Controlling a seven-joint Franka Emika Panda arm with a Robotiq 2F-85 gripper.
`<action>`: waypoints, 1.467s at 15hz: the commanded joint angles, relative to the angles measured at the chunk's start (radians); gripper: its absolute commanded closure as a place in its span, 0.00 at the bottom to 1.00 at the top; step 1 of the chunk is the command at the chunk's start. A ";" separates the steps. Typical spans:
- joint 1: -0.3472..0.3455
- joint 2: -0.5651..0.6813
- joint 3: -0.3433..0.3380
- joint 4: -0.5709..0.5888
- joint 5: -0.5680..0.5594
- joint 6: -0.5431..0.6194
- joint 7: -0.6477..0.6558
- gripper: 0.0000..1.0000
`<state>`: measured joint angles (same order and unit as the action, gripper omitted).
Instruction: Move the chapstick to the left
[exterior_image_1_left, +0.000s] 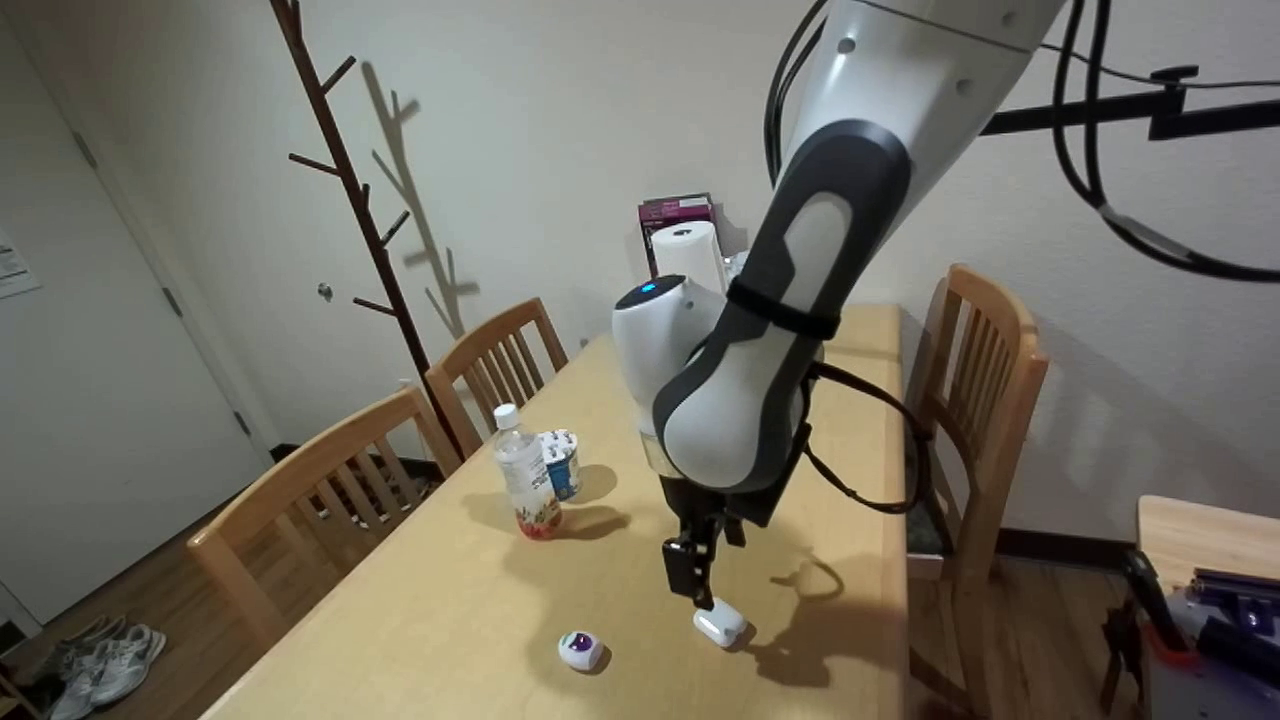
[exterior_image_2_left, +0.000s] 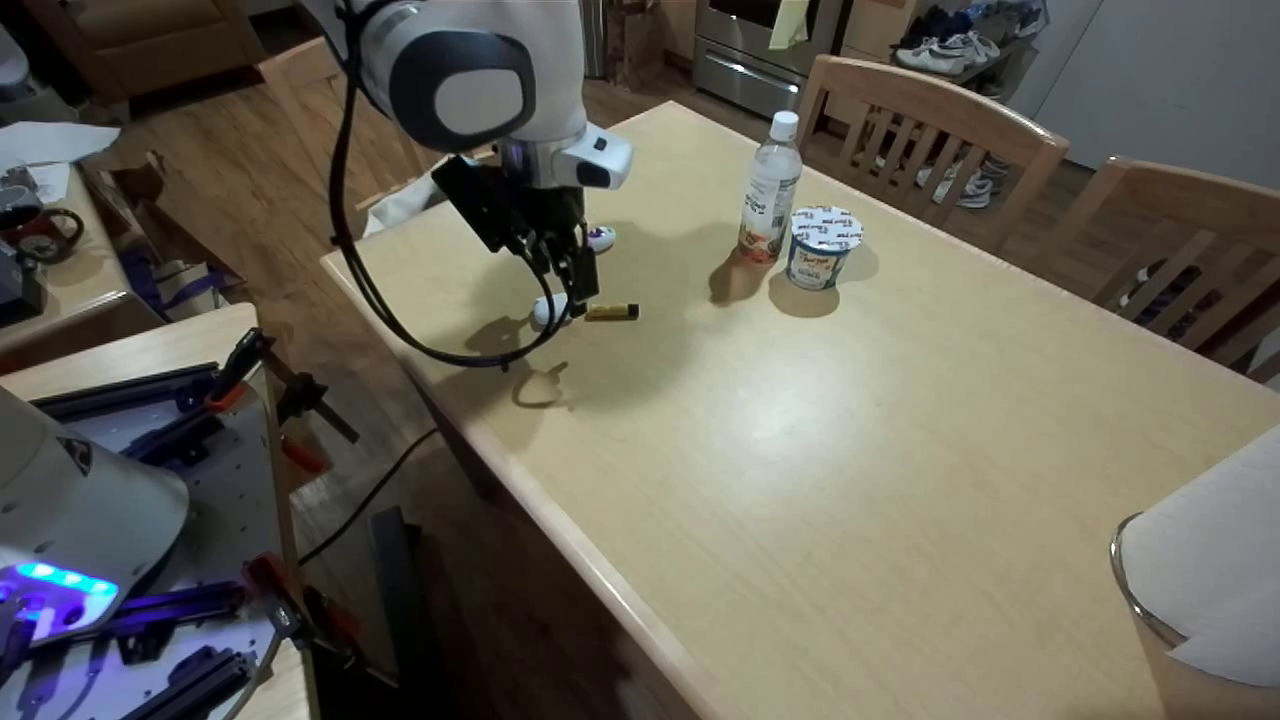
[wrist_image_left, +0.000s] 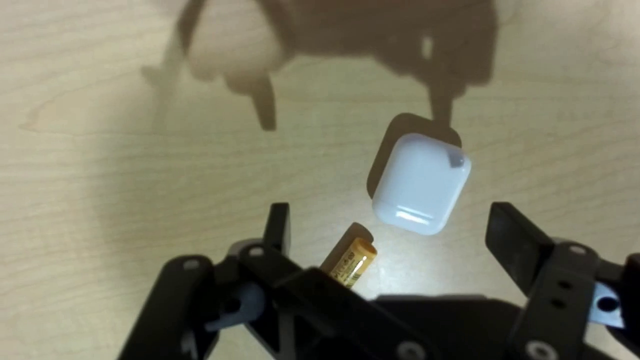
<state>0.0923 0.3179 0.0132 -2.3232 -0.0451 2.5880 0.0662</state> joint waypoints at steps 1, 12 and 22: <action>0.041 -0.007 -0.050 -0.011 -0.075 0.030 0.154 0.00; 0.119 0.021 -0.125 -0.015 -0.206 0.134 0.412 0.00; 0.216 0.079 -0.245 -0.014 -0.179 0.327 0.527 0.00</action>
<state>0.2531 0.3920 -0.1738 -2.3424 -0.2436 2.9148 0.5548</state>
